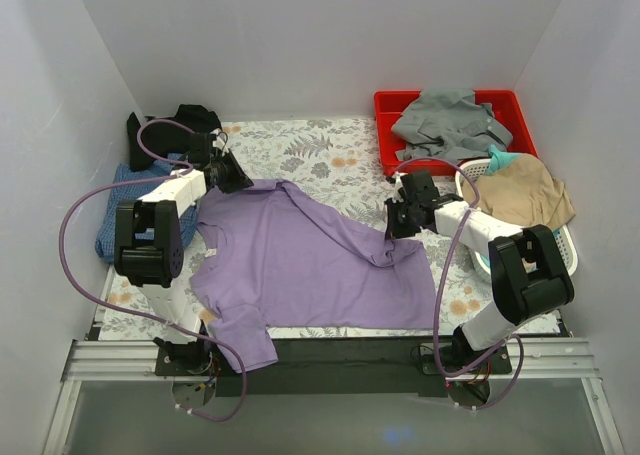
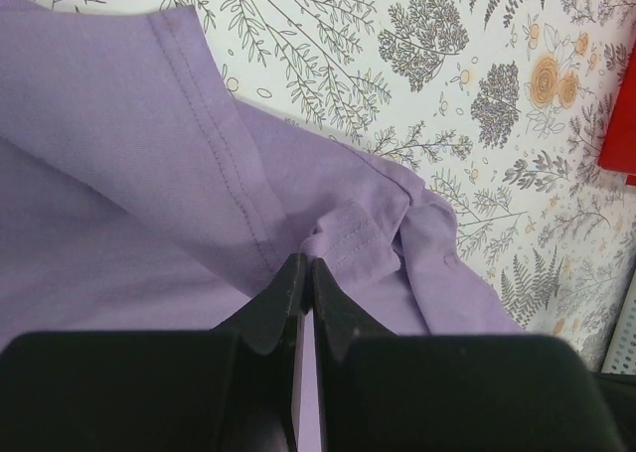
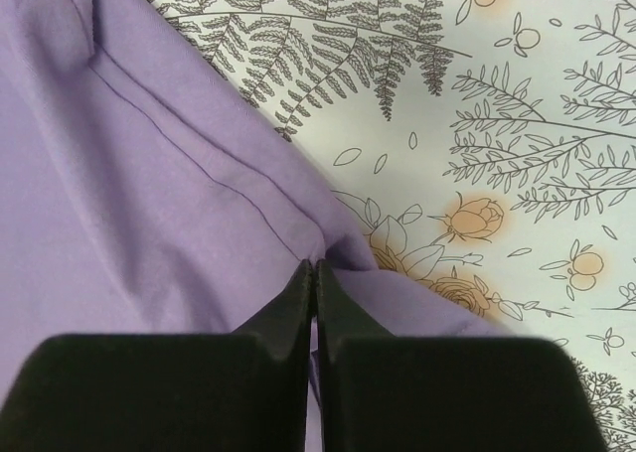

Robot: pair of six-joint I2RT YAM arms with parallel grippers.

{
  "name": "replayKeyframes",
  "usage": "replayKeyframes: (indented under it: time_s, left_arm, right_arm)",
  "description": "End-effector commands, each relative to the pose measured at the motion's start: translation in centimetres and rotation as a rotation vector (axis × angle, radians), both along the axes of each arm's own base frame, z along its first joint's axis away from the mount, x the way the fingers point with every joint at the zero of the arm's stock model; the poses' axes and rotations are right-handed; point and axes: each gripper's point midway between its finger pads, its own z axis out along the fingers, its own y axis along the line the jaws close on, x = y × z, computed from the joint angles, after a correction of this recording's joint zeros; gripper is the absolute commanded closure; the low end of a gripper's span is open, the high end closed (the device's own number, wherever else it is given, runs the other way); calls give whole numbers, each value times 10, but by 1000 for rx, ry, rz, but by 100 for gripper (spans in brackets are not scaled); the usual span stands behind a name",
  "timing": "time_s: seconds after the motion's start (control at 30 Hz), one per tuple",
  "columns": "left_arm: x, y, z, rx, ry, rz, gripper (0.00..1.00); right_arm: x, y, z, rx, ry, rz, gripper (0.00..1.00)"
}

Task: Fold and stack the t-shirts
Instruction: Flatten the tshirt out, then fold the tshirt

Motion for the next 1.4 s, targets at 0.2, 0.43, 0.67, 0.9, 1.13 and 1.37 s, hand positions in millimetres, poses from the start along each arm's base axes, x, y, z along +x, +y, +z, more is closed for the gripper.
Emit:
replayKeyframes:
  time_s: [0.2,0.43,0.67,0.9,1.13,1.37]
  left_arm:
    - [27,16,27,47,-65,11,100]
    - [69,27,51,57,-137,1,100]
    - [103,52,48,40,-157,35,100]
    - [139,61,59,-4,-237,0,100]
    - [140,12,71,-253,-258,-225,100]
    - [85,-18,34,-317,-100,-262,100]
  right_arm:
    - [76,-21,87,-42,-298,-89,99]
    - [114,-55,94,-147,-303,-180,99]
    - [138,-84,85,-226,-278,-283,99]
    - [168,-99,106,-252,-345,-345,99]
    - [180,-88,116,-184,-363,-289,99]
    - [141,-70,97,-100,-287,-225,99]
